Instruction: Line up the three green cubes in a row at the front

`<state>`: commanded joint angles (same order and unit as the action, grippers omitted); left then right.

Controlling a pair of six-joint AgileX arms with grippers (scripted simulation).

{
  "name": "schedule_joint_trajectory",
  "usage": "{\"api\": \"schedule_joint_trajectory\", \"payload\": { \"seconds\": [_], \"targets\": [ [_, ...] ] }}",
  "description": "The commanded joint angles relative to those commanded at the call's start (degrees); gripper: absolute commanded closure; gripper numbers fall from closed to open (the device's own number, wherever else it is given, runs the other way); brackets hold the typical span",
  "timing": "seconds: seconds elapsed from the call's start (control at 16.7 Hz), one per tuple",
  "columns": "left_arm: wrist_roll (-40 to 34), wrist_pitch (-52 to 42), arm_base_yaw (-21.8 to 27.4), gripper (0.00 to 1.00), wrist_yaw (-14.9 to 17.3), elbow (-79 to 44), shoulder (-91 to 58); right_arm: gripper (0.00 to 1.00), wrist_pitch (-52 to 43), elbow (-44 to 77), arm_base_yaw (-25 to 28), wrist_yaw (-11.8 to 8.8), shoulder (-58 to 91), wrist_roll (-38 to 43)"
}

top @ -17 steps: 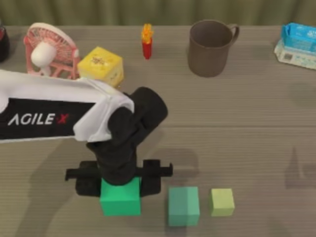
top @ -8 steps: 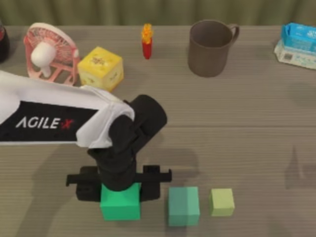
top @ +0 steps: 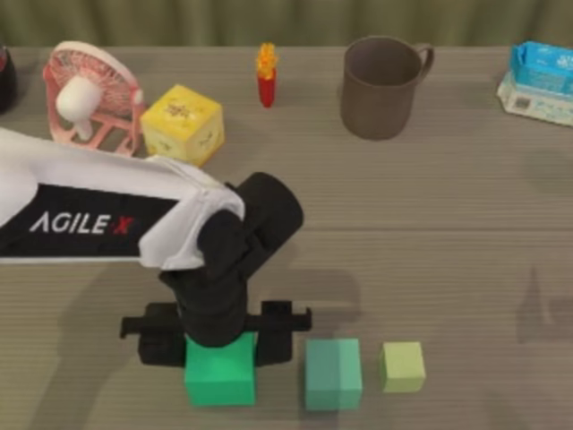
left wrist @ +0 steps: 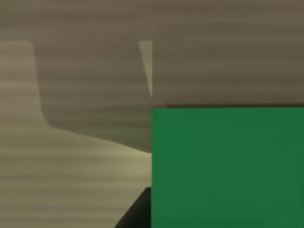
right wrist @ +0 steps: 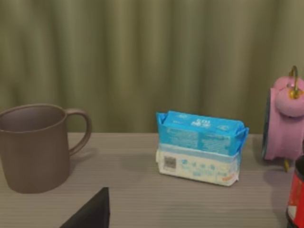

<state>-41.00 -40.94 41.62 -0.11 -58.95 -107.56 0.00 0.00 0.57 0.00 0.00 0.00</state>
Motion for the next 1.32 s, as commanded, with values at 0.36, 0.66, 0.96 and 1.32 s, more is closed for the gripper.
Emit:
{"api": "schedule_joint_trajectory", "payload": {
  "seconds": [0.36,0.66,0.96,1.32],
  "targets": [
    [0.0,0.0,0.0,0.00,0.0,0.0,0.0,0.00,0.0,0.0,0.0,0.0,0.0,0.0],
    [0.0,0.0,-0.1,0.00,0.0,0.0,0.0,0.00,0.0,0.0,0.0,0.0,0.0,0.0],
    [-0.2,-6.9,-0.4,0.00,-0.1,-3.8,2.8,0.00,0.0,0.0,0.0,0.0,0.0,0.0],
    [-0.2,-15.8,-1.1,0.00,0.0,-8.6,7.2,0.00,0.0,0.0,0.0,0.0,0.0,0.0]
  ]
}}
